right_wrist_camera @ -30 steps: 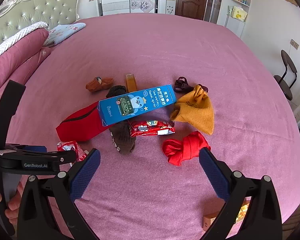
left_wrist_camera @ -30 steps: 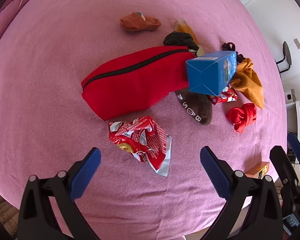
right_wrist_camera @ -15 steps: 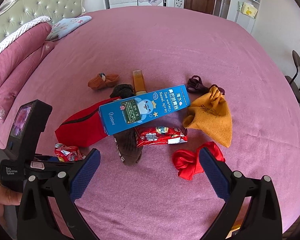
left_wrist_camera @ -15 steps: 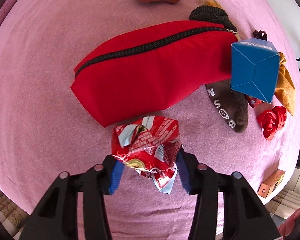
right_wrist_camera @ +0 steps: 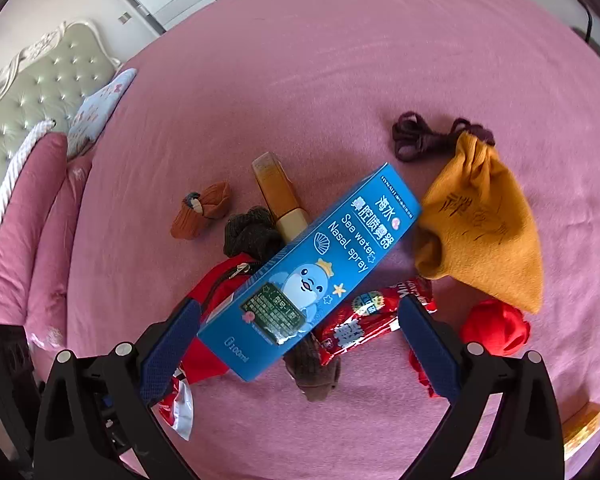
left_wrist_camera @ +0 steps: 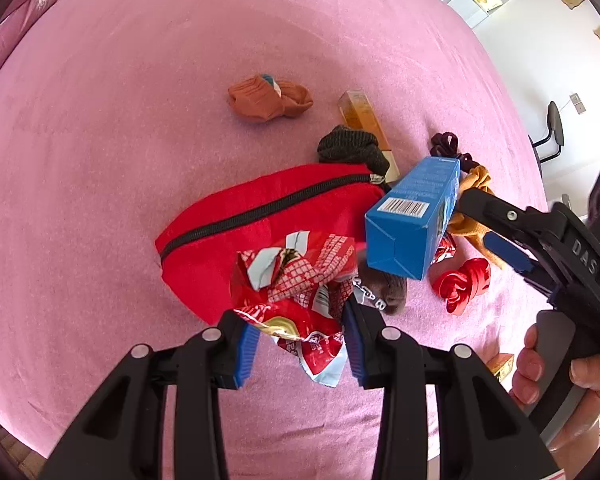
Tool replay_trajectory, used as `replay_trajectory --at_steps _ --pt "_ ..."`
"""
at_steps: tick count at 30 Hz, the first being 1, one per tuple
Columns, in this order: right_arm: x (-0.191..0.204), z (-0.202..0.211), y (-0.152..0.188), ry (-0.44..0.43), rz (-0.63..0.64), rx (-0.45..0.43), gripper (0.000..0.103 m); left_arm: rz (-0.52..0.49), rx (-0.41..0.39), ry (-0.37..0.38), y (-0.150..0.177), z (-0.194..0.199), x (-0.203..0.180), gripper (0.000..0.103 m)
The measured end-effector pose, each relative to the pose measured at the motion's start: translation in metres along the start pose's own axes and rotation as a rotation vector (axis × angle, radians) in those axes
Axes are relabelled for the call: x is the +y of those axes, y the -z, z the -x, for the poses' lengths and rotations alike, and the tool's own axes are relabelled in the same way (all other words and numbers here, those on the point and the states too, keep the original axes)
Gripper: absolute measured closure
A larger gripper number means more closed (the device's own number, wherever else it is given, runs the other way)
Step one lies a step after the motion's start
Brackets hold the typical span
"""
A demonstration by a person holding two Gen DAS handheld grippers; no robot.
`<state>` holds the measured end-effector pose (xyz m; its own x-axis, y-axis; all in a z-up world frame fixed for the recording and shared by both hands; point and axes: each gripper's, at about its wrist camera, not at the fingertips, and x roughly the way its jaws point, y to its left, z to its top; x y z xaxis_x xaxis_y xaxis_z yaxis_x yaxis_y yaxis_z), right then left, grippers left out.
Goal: Collect trash
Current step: 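Grasp the red snack wrapper with left tool while right tool grasps the blue nasal spray box, then carry wrapper and blue box to the yellow bucket and release both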
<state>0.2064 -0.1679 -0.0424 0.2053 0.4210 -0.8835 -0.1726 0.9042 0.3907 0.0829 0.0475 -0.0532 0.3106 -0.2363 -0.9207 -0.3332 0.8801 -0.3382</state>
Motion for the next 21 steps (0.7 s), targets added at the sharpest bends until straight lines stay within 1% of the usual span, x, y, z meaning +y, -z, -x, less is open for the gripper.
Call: replay_trajectory --at_steps 1,4,6,8,9,10,12,13,18,21 --pt "-0.004 -0.007 -0.005 -0.024 -0.053 0.022 0.008 -0.003 -0.001 -0.002 -0.005 0.001 -0.003 0.066" --pt "-0.014 -0.025 -0.016 -0.055 -0.186 0.079 0.008 -0.005 -0.006 -0.002 -0.019 0.001 -0.004 0.066" --pt "-0.016 -0.039 -0.021 -0.008 -0.241 0.127 0.008 -0.005 -0.004 -0.002 -0.026 0.002 -0.005 0.065" --pt "-0.020 -0.048 -0.024 0.004 -0.294 0.153 0.014 -0.006 -0.001 -0.006 -0.026 0.000 -0.005 0.065" --pt "-0.022 -0.052 -0.026 0.007 -0.314 0.167 0.026 -0.008 0.001 -0.009 -0.027 -0.001 -0.006 0.065" --pt "-0.023 -0.055 -0.026 0.008 -0.329 0.183 0.043 -0.012 0.003 -0.011 -0.028 -0.001 -0.007 0.065" --pt "-0.025 -0.059 -0.026 0.004 -0.349 0.212 0.050 -0.020 0.007 -0.018 -0.029 -0.001 -0.007 0.065" --pt "-0.025 -0.058 -0.025 0.014 -0.351 0.209 0.051 -0.022 0.008 -0.021 -0.028 -0.001 -0.006 0.065" --pt "-0.024 -0.032 -0.023 0.010 -0.296 0.109 0.053 -0.025 0.005 -0.018 -0.023 0.004 -0.008 0.065" --pt "-0.024 -0.008 -0.014 0.004 -0.267 0.051 0.053 -0.061 0.006 -0.017 -0.016 0.008 -0.015 0.065"
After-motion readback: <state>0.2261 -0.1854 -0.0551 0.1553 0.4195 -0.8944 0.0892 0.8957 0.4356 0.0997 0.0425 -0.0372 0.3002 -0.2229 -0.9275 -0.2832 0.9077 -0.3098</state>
